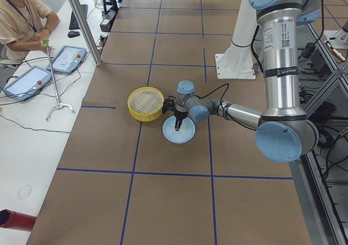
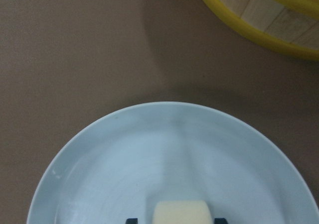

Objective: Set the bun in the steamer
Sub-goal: 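Close the left gripper on the pale bun, then lift the bun with the left gripper and carry it over the steamer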

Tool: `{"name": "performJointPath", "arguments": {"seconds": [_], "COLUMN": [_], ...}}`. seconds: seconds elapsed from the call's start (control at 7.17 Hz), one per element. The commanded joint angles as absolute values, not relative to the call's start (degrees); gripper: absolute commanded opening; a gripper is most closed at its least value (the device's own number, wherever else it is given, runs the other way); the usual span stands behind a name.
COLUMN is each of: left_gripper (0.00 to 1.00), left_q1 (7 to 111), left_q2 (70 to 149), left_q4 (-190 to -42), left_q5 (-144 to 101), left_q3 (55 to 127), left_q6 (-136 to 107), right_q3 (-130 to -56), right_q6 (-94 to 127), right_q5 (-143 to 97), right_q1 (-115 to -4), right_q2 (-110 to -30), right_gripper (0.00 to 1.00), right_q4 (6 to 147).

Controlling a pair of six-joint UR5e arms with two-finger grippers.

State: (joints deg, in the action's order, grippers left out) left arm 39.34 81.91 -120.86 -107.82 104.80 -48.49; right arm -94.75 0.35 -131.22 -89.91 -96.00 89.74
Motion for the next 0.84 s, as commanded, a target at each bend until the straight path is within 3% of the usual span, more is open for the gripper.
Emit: {"name": "performJointPath", "arguments": {"seconds": [0.0, 0.28, 0.42, 0.7], "left_gripper": [0.27, 0.27, 0.28, 0.28], "left_q1": [39.55, 41.04, 46.53, 54.64], "left_q2": [81.91, 81.74, 82.7, 92.76], "left_q4": [-120.76, -120.67, -120.76, -114.93], "left_q5": [-107.84, -109.41, -114.04, -118.11], "left_q3": [105.03, 108.7, 109.59, 108.55], "left_q6": [-48.52, -48.52, -48.43, -48.52], "right_q3": [-94.75, -94.75, -94.75, -94.75], "right_q6": [0.35, 0.35, 0.35, 0.35], "right_q5": [-131.22, -131.22, -131.22, -131.22], "right_q1": [-89.91, -89.91, -89.91, -89.91], "right_q2": [-95.98, -95.98, -95.98, -95.98], "right_gripper": [1.0, 1.0, 1.0, 1.0], "right_q4": [89.74, 89.74, 89.74, 89.74]}}
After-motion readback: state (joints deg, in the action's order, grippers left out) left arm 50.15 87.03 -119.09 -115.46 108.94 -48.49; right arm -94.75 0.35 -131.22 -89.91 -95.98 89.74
